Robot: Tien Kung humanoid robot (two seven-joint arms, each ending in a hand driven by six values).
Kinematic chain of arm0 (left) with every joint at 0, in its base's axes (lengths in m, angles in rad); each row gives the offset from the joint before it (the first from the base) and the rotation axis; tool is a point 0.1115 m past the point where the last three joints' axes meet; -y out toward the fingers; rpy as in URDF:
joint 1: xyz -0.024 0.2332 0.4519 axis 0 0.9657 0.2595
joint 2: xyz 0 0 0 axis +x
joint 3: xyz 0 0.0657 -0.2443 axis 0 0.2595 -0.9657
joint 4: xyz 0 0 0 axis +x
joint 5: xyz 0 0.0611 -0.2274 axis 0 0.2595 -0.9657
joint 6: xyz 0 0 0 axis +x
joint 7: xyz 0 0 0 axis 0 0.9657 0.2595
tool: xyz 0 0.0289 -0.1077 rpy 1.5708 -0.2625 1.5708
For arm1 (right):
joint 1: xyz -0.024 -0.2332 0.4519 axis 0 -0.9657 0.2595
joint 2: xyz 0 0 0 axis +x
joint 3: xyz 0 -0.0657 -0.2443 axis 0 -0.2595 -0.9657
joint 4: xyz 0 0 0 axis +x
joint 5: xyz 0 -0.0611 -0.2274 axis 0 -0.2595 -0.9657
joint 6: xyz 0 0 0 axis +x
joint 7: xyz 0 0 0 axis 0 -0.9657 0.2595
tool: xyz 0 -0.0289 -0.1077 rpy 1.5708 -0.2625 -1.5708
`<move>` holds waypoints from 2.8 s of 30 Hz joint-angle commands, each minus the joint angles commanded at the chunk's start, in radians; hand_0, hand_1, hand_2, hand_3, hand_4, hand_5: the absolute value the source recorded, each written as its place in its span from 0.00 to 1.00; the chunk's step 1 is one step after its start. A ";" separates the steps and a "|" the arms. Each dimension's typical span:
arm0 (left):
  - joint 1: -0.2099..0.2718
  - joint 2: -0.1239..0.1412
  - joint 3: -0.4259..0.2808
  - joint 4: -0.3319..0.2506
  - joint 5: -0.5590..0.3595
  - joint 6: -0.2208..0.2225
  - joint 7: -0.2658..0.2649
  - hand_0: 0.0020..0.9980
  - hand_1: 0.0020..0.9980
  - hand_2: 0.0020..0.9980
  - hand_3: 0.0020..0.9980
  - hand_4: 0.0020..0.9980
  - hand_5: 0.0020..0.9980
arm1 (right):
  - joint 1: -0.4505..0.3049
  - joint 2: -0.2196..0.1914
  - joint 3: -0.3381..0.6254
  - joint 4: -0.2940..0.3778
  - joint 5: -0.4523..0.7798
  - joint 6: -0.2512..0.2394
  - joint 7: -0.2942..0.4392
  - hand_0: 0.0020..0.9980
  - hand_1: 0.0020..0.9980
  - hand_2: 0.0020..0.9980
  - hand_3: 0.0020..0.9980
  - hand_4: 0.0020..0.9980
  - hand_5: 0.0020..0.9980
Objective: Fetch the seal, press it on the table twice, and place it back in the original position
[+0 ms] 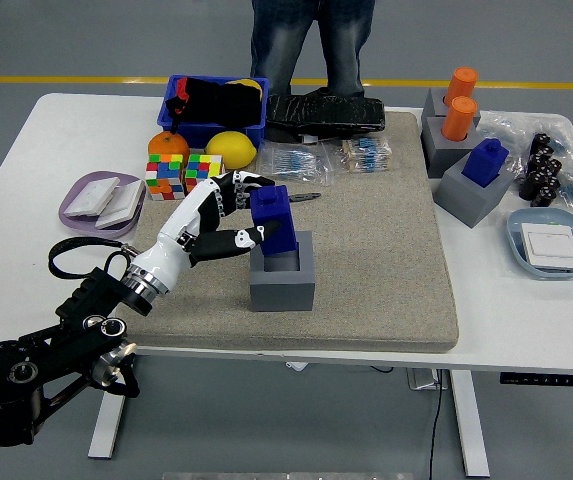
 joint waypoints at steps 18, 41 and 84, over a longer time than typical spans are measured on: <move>-0.062 -0.012 0.076 0.064 0.000 0.011 -0.006 0.62 0.44 0.47 0.61 0.65 0.00 | 0.000 0.000 -0.004 0.000 0.003 0.000 0.002 0.80 0.71 0.68 0.68 0.85 0.48; -0.072 -0.023 0.112 0.128 -0.006 0.015 -0.017 0.63 0.44 0.47 0.61 0.65 0.00 | 0.001 0.003 -0.005 0.000 0.003 0.001 0.003 0.80 0.71 0.68 0.68 0.85 0.48; -0.093 -0.048 0.129 0.171 0.012 0.036 -0.032 0.63 0.44 0.47 0.60 0.65 0.00 | 0.002 -0.001 -0.014 0.001 0.007 0.001 0.006 0.80 0.71 0.68 0.68 0.85 0.48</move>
